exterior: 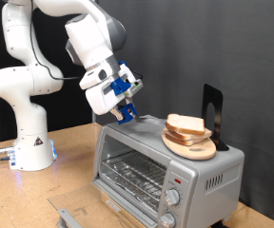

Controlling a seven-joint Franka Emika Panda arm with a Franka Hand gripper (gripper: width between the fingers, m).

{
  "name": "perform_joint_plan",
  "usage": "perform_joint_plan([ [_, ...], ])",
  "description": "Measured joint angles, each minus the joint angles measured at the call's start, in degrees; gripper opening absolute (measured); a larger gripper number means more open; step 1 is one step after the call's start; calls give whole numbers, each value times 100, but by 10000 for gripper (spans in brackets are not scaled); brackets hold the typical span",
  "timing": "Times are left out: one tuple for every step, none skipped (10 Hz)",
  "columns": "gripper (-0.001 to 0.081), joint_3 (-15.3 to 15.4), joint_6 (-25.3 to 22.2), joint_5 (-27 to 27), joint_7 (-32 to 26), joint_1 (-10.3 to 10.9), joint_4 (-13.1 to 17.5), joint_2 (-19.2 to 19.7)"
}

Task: Make a piece of toast with the oven

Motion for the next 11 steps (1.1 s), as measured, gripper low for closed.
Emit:
perform_joint_plan([
  [368, -22, -19, -1, 0, 0, 27, 0],
  [368, -34, -25, -8, 0, -4, 43, 0],
  [368, -34, -26, -20, 0, -15, 55, 2],
  [368, -34, -27, -49, 4, -27, 63, 7],
  [368, -34, -29, -75, 8, -33, 68, 15],
  [368, -32, -30, -103, 23, -38, 72, 18],
  [368, -27, -31, -133, 53, -39, 81, 23],
  [368, -15, -35, -148, 93, -39, 104, 34],
  [368, 2, -35, -149, 119, -39, 133, 48],
  [368, 29, -35, -149, 151, -39, 167, 62],
  [368, 59, -35, -152, 197, -39, 193, 73],
])
